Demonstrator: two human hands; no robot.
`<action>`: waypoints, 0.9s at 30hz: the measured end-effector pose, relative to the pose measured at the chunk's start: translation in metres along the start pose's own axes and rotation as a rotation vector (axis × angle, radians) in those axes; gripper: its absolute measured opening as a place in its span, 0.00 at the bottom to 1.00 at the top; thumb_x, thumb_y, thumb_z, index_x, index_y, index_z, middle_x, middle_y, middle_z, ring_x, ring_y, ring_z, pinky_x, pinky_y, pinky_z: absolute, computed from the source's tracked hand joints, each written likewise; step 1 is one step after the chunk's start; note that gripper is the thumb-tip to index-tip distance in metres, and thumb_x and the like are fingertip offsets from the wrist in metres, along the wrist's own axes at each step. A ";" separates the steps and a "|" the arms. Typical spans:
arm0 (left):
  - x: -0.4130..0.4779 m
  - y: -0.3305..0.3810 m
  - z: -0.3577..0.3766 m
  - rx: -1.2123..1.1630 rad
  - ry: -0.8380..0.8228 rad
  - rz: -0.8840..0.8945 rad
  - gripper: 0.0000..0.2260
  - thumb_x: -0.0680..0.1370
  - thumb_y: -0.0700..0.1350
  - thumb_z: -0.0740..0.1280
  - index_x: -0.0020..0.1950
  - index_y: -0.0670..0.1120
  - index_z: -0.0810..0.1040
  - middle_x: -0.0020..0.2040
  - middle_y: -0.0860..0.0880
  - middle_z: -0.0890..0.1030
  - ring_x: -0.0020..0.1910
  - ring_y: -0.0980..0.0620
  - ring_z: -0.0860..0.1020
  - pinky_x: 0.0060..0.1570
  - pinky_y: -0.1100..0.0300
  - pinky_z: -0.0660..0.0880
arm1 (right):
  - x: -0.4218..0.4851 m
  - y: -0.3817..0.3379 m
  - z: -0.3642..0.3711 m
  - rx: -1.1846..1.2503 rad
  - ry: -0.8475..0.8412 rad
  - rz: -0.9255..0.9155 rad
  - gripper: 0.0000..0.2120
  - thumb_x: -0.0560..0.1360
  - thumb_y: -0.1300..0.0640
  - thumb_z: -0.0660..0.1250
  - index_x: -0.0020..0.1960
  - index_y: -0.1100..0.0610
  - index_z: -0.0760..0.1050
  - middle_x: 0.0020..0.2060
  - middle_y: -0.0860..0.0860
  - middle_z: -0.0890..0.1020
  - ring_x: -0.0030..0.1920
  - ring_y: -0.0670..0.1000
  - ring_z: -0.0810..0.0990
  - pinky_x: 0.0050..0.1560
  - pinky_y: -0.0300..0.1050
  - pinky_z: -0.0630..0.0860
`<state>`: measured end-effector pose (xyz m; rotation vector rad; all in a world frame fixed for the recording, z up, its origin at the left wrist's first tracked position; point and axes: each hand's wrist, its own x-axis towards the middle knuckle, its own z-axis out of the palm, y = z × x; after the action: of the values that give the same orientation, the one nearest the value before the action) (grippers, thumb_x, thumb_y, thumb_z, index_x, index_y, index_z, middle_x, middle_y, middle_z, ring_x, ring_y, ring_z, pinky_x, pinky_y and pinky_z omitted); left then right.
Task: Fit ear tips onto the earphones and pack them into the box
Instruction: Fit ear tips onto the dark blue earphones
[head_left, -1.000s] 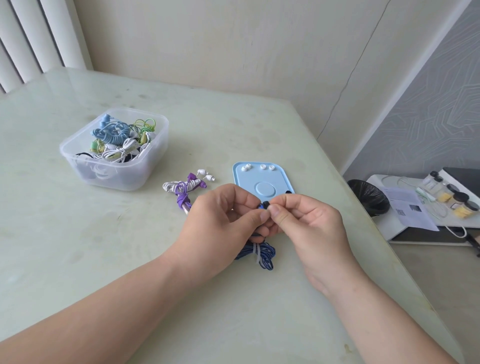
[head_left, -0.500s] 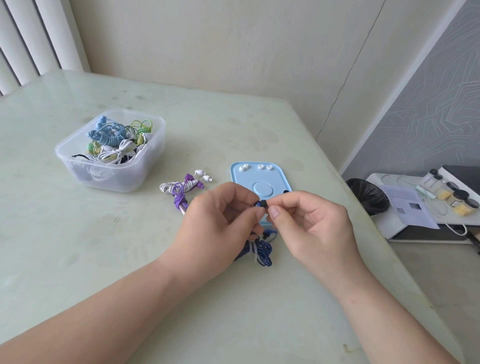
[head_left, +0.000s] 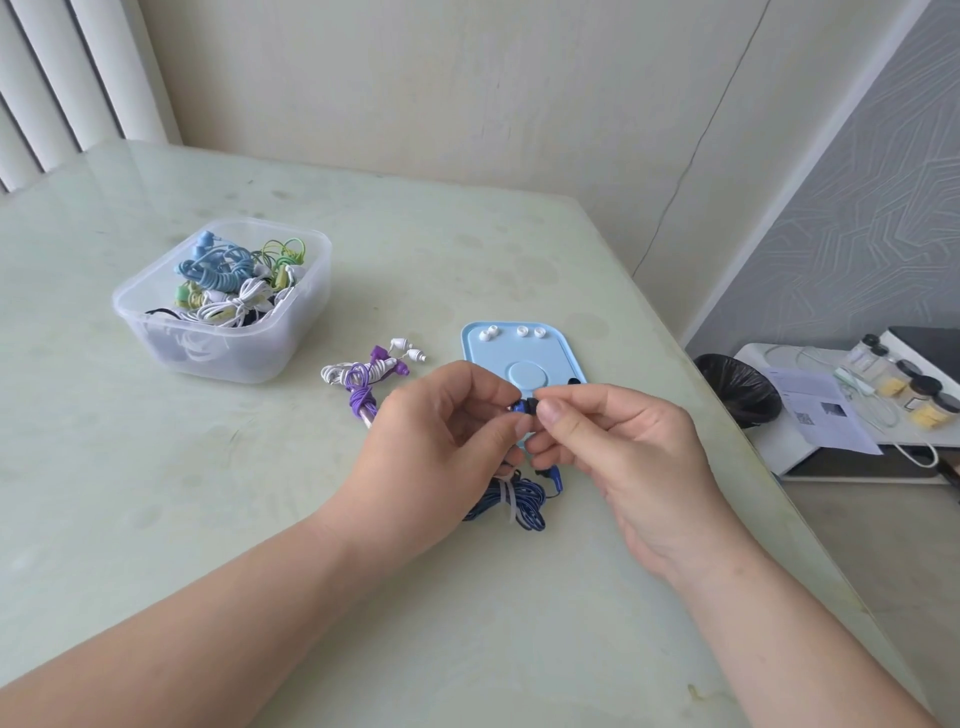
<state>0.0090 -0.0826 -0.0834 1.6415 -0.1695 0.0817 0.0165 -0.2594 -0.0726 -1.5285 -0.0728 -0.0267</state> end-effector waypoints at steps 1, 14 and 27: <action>0.000 -0.002 0.000 0.050 0.006 0.037 0.05 0.78 0.38 0.74 0.50 0.46 0.81 0.40 0.48 0.86 0.39 0.49 0.86 0.43 0.52 0.85 | 0.000 0.000 0.000 0.010 -0.010 0.015 0.05 0.76 0.65 0.72 0.50 0.60 0.86 0.40 0.60 0.87 0.40 0.57 0.85 0.45 0.47 0.81; 0.001 0.007 -0.008 -0.092 -0.113 -0.025 0.02 0.80 0.35 0.70 0.49 0.37 0.82 0.38 0.42 0.85 0.34 0.46 0.84 0.40 0.52 0.84 | 0.003 -0.002 -0.002 -0.319 -0.055 -0.221 0.10 0.76 0.68 0.72 0.49 0.55 0.85 0.37 0.52 0.87 0.37 0.50 0.85 0.45 0.44 0.83; 0.004 0.008 -0.008 -0.164 -0.113 -0.087 0.05 0.82 0.36 0.67 0.51 0.36 0.82 0.38 0.45 0.84 0.36 0.47 0.84 0.40 0.56 0.82 | 0.004 0.003 0.002 0.099 0.015 0.010 0.12 0.67 0.61 0.75 0.50 0.62 0.84 0.42 0.61 0.87 0.40 0.58 0.85 0.45 0.51 0.82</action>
<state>0.0118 -0.0756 -0.0747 1.4886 -0.1858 -0.0897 0.0210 -0.2568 -0.0756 -1.4297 -0.0542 -0.0264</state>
